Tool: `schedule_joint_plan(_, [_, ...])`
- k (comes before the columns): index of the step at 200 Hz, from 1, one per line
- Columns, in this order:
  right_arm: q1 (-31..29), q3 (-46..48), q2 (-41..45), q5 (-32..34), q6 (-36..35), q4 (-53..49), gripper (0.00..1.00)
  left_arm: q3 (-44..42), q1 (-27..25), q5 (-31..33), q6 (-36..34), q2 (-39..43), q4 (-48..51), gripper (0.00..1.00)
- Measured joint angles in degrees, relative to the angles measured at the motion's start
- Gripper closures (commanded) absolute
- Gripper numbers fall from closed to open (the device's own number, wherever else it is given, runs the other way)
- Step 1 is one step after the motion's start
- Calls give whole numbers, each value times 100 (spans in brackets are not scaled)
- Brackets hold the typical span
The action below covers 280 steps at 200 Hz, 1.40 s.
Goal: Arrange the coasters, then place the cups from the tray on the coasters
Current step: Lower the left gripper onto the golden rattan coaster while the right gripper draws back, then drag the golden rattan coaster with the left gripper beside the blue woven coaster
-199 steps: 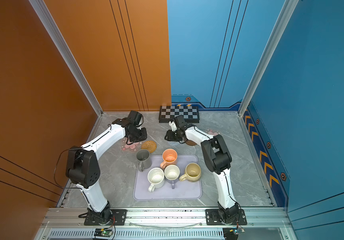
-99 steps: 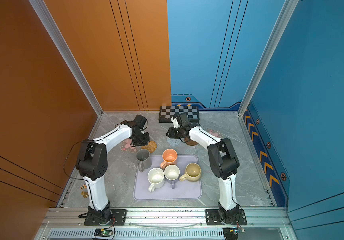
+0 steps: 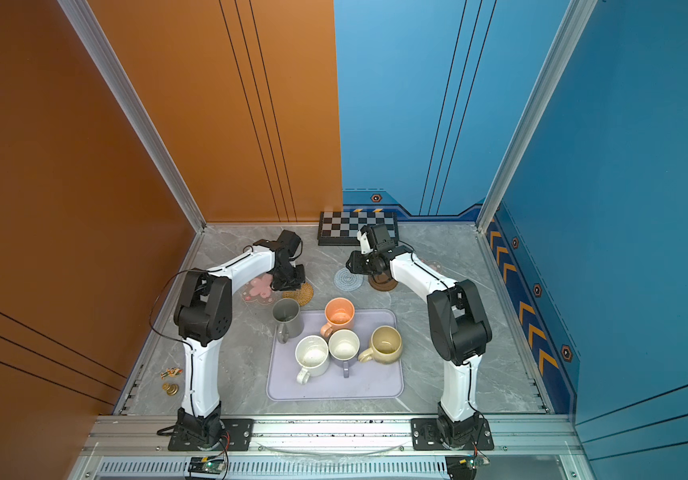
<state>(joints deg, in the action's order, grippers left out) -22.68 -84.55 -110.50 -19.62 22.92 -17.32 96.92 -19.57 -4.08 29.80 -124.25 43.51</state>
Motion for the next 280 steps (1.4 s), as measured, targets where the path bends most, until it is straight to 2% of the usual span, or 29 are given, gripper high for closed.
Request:
schedule_joint_plan(82, [50,177,4,85,-7,-2,59,468,-24,-85,-4,-356,0,83])
schedule_joint_plan(192, [356,481,116,304,-24,-7,59,1528,-142,-262,2,-1040,-39,82])
schedule_joint_plan(280, [452,479,116,299,-22,-4,59,1790,-190,-302,70,-1209,-48,82])
